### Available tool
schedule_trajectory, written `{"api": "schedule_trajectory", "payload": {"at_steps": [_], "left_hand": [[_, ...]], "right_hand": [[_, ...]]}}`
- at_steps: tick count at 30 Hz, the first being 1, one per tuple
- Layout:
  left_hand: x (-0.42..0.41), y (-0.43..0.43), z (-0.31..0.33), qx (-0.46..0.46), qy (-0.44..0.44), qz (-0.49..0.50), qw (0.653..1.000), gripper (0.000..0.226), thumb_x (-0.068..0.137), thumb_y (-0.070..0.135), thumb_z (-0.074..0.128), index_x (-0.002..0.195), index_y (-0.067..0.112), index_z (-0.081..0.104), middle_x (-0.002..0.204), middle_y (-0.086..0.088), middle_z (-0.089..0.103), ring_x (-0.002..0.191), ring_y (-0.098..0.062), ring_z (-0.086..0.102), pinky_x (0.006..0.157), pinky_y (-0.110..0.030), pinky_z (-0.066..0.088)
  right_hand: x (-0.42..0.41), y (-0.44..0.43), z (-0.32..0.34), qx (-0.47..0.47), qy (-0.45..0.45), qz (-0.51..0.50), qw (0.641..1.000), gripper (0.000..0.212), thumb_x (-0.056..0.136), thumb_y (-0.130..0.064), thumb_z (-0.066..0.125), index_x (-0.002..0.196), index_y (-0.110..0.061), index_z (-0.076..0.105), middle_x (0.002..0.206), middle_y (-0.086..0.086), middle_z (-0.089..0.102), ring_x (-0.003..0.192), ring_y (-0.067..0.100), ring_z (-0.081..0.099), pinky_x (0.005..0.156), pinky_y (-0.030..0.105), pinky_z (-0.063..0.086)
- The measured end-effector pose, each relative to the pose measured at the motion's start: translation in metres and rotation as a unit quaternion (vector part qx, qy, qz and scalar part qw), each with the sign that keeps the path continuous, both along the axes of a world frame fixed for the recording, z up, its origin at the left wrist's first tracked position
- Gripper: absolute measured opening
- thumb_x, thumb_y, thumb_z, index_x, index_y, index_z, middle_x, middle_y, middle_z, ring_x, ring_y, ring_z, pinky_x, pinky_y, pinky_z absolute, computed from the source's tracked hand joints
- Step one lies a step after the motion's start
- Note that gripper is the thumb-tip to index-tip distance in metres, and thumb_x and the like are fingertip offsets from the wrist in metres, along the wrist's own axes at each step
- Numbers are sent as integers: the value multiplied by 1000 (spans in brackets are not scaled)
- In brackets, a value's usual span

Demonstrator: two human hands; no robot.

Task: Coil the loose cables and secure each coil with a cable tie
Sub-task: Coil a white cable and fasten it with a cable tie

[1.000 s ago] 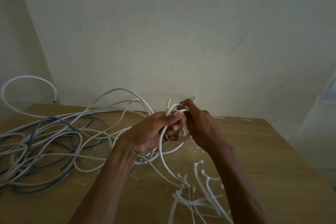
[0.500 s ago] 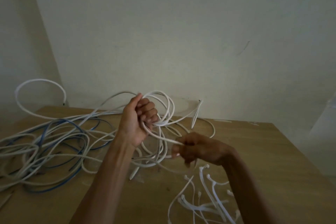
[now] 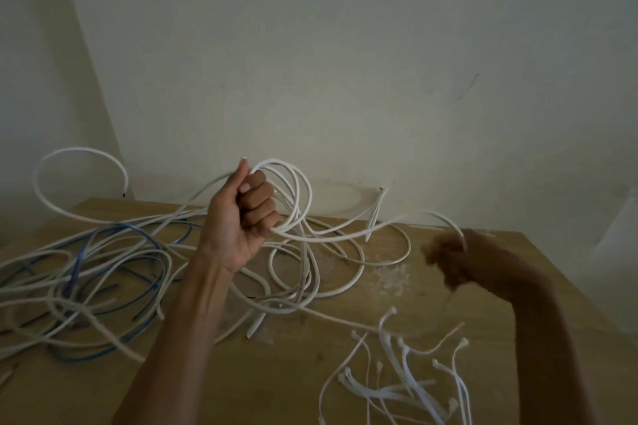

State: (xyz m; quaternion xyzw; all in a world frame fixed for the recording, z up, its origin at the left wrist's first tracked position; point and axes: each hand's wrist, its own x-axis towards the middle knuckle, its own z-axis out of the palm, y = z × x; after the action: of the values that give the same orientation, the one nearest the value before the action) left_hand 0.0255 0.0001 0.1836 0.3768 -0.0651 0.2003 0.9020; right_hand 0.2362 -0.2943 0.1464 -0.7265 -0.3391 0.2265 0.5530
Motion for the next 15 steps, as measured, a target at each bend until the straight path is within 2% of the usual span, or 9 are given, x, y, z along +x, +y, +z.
{"api": "schedule_trajectory", "payload": {"at_steps": [1,2,3,5,7,8,10,13,15], "left_hand": [[2,-4,0,14,14,5,1000,46,104,42,35,63,23,41,55,8,11,43,-9,6,39,-24,13],[5,-9,-2,27,26,6,999,43,102,42,36,65,21,44,56,7,11,43,-10,6,41,-25,10],[8,-13,-4,38,34,2,999,38,98,40,38,67,20,46,56,7,11,44,-10,6,42,-26,9],[13,-20,-8,48,43,-11,998,30,95,34,37,74,17,49,57,6,11,43,-10,6,41,-25,11],[18,-24,-11,67,52,-11,996,29,99,29,34,78,15,49,57,6,12,44,-10,7,39,-23,17],[20,-26,-13,81,58,-11,995,31,102,28,33,79,14,49,57,6,14,44,-10,8,40,-23,19],[25,-32,-16,108,72,-6,992,32,105,29,35,82,15,52,56,7,20,44,-7,14,42,-22,20],[32,-44,-19,124,104,6,987,29,101,32,41,85,15,56,56,7,28,42,-6,23,45,-22,23],[35,-50,-20,125,115,8,985,28,99,35,42,87,14,57,57,6,28,44,-6,23,48,-23,20]], "right_hand": [[-6,0,5,22,61,130,989,25,94,-18,69,73,-7,61,59,4,40,49,11,39,55,29,46],[-13,4,11,82,126,205,967,34,89,-36,74,76,-9,58,63,1,35,51,8,32,48,21,39],[-17,9,18,153,202,212,944,46,84,-54,71,77,-12,56,63,-3,31,51,5,26,43,16,30],[-22,23,31,247,330,96,906,58,84,-71,51,70,-15,53,59,-8,24,47,4,15,37,15,14],[-26,36,37,298,357,-28,885,48,98,-54,41,69,-16,47,54,-8,25,42,4,17,34,16,13],[-29,43,38,316,339,-75,883,41,104,-41,39,72,-16,46,53,-7,28,40,4,20,33,16,16],[-41,56,37,316,229,-151,908,34,108,-23,37,79,-14,52,55,-6,34,42,5,26,35,18,22],[-67,77,35,218,-34,-183,958,33,109,-20,34,98,-14,65,68,-6,47,54,3,40,46,17,32],[-84,92,32,145,-178,-147,962,31,109,-22,36,102,-18,66,73,-10,52,58,-1,44,52,14,35]]}}
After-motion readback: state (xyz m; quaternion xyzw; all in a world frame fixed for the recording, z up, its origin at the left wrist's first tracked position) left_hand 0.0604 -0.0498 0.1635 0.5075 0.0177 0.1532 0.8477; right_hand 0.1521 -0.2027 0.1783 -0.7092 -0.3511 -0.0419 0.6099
